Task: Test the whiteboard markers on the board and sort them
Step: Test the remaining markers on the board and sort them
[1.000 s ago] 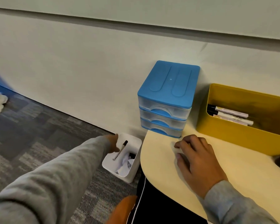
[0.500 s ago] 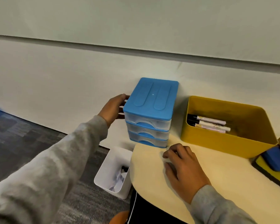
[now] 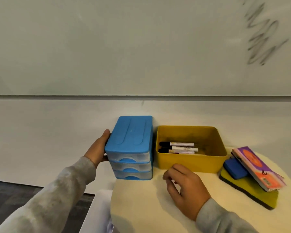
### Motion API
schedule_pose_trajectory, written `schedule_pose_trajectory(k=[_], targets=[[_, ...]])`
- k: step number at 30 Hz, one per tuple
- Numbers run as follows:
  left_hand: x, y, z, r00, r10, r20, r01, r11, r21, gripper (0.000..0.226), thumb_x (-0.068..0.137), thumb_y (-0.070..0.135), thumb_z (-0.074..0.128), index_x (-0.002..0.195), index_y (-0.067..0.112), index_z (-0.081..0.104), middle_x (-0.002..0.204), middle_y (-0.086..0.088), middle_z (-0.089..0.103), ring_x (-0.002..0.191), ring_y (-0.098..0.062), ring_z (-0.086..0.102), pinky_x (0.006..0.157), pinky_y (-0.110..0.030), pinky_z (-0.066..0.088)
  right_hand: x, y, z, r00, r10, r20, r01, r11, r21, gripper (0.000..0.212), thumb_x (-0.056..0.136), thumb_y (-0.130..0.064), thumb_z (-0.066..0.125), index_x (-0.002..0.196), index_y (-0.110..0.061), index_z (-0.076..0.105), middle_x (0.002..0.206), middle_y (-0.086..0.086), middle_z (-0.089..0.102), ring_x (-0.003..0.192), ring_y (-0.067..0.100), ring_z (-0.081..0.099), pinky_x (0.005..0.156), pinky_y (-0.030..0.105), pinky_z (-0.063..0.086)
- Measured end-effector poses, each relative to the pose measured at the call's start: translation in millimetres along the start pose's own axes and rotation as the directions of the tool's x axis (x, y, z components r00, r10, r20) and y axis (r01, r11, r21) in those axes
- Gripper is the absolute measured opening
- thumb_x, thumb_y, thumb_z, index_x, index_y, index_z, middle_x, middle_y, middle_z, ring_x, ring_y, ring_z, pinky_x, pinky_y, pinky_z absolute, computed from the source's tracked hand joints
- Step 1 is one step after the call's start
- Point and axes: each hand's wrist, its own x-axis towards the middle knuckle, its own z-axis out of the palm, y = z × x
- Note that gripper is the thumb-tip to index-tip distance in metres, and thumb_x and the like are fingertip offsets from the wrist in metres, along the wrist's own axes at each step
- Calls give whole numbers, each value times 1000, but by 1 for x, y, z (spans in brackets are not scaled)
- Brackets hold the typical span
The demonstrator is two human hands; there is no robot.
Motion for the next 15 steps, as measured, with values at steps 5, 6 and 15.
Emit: schedule_pose_trajectory(k=[5,6,15], targets=[[12,30,-4,980,199,1,-196,963,184,39,105,50,32,126,34,61,123,-1,65,113,-22,62,91,-37,51,37,9,-52,987,-82,-137,77,996,-40,7,92,-22,56,91,-23,63,86,-13,55,75,5,51,64,24,47],[13,38,-3,956,293,-1,-283,923,261,34,103,49,39,125,35,61,124,1,65,116,-21,61,99,-39,49,45,11,-60,988,-86,-125,80,995,-53,8,92,-24,54,91,-24,62,85,-13,55,75,7,51,63,28,48],[-7,87,83,636,553,539,-720,174,671,35,100,36,51,133,24,56,134,2,53,123,-19,49,105,-39,42,117,47,-94,910,238,340,-111,929,-354,12,93,-22,60,101,-19,68,98,2,62,92,25,60,80,33,50]])
